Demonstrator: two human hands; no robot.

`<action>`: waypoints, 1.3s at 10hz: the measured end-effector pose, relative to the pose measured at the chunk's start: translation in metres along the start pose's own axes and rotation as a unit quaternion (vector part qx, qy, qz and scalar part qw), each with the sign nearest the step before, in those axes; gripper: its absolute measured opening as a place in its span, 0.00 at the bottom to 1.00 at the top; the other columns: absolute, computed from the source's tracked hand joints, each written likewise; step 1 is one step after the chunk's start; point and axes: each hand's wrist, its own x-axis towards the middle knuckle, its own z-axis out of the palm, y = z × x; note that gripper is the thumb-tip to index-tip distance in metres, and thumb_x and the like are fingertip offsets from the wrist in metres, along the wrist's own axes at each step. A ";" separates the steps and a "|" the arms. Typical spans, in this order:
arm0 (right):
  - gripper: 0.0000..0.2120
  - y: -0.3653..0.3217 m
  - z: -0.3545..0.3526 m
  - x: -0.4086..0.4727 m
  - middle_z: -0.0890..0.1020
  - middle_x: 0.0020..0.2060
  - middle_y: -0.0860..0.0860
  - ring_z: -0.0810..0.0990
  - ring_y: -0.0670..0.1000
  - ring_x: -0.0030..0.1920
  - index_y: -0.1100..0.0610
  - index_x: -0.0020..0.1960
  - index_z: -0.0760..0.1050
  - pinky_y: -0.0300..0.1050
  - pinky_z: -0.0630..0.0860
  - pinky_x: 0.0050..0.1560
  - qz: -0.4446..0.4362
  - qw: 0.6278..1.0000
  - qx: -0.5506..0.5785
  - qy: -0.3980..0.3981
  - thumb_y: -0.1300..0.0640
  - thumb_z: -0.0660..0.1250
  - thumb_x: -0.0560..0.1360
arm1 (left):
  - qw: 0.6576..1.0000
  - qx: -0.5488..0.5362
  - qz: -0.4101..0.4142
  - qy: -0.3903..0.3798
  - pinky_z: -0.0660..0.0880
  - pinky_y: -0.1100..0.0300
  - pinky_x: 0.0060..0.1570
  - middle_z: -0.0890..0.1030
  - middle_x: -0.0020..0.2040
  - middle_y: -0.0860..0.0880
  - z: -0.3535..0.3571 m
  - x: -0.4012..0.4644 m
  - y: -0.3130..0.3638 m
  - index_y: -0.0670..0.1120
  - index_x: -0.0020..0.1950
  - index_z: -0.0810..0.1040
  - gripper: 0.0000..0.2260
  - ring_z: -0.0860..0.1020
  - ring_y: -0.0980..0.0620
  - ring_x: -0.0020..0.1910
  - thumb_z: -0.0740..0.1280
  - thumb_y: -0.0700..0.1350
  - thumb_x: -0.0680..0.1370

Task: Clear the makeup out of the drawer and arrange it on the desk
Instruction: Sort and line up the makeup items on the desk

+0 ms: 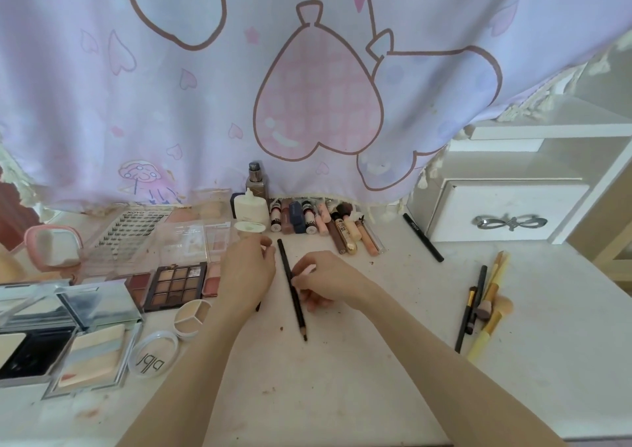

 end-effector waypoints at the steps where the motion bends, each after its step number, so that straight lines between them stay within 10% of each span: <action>1: 0.13 0.005 0.001 0.000 0.79 0.34 0.50 0.77 0.43 0.23 0.58 0.60 0.74 0.32 0.68 0.22 -0.030 0.999 0.026 -0.023 0.62 0.55 0.80 | 0.999 -0.041 0.033 0.015 0.70 0.56 0.47 0.80 0.51 0.42 -0.004 -0.005 0.000 0.40 0.54 0.79 0.10 0.75 0.45 0.49 0.59 0.39 0.78; 3: 0.10 0.027 -0.036 -0.013 0.81 0.38 0.51 0.79 0.46 0.32 0.55 0.51 0.75 0.34 0.73 0.32 -0.051 0.993 0.063 0.087 0.61 0.56 0.80 | 0.994 -0.043 0.100 0.007 0.67 0.62 0.49 0.78 0.55 0.45 0.005 -0.020 0.015 0.43 0.58 0.77 0.11 0.74 0.48 0.54 0.58 0.41 0.79; 5: 0.10 0.078 -0.093 -0.027 0.81 0.50 0.53 0.77 0.54 0.52 0.59 0.55 0.77 0.43 0.70 0.49 0.004 0.917 -0.141 0.372 0.57 0.61 0.78 | 0.978 0.055 0.156 -0.124 0.61 0.57 0.66 0.66 0.69 0.46 0.031 -0.046 0.051 0.43 0.70 0.65 0.18 0.63 0.49 0.69 0.54 0.48 0.81; 7: 0.14 0.101 -0.107 -0.023 0.73 0.56 0.60 0.71 0.60 0.58 0.64 0.59 0.72 0.52 0.70 0.54 0.107 0.883 -0.269 0.369 0.56 0.59 0.79 | 0.946 0.205 0.110 -0.224 0.39 0.51 0.73 0.39 0.76 0.41 0.051 -0.062 0.057 0.39 0.75 0.40 0.29 0.39 0.43 0.75 0.43 0.55 0.82; 9: 0.09 0.094 -0.096 -0.015 0.73 0.53 0.60 0.71 0.59 0.56 0.66 0.55 0.70 0.44 0.65 0.44 0.081 0.877 -0.272 0.389 0.63 0.57 0.77 | 0.945 0.205 0.103 -0.233 0.35 0.52 0.73 0.36 0.76 0.43 0.052 -0.065 0.056 0.40 0.75 0.37 0.28 0.36 0.45 0.74 0.41 0.54 0.82; 12: 0.07 0.071 -0.075 -0.057 0.77 0.37 0.53 0.69 0.48 0.33 0.60 0.45 0.79 0.39 0.69 0.35 0.008 0.941 0.194 0.276 0.58 0.64 0.77 | 0.955 0.145 0.095 -0.241 0.37 0.53 0.73 0.40 0.77 0.43 0.049 -0.060 0.056 0.41 0.76 0.41 0.27 0.37 0.46 0.75 0.44 0.54 0.82; 13: 0.07 0.068 -0.060 -0.066 0.78 0.37 0.54 0.67 0.47 0.31 0.62 0.45 0.79 0.35 0.66 0.27 -0.007 0.950 0.249 0.188 0.60 0.63 0.77 | 0.968 -0.045 0.039 -0.242 0.43 0.53 0.74 0.51 0.77 0.46 0.038 -0.054 0.057 0.44 0.76 0.49 0.25 0.46 0.49 0.76 0.47 0.53 0.82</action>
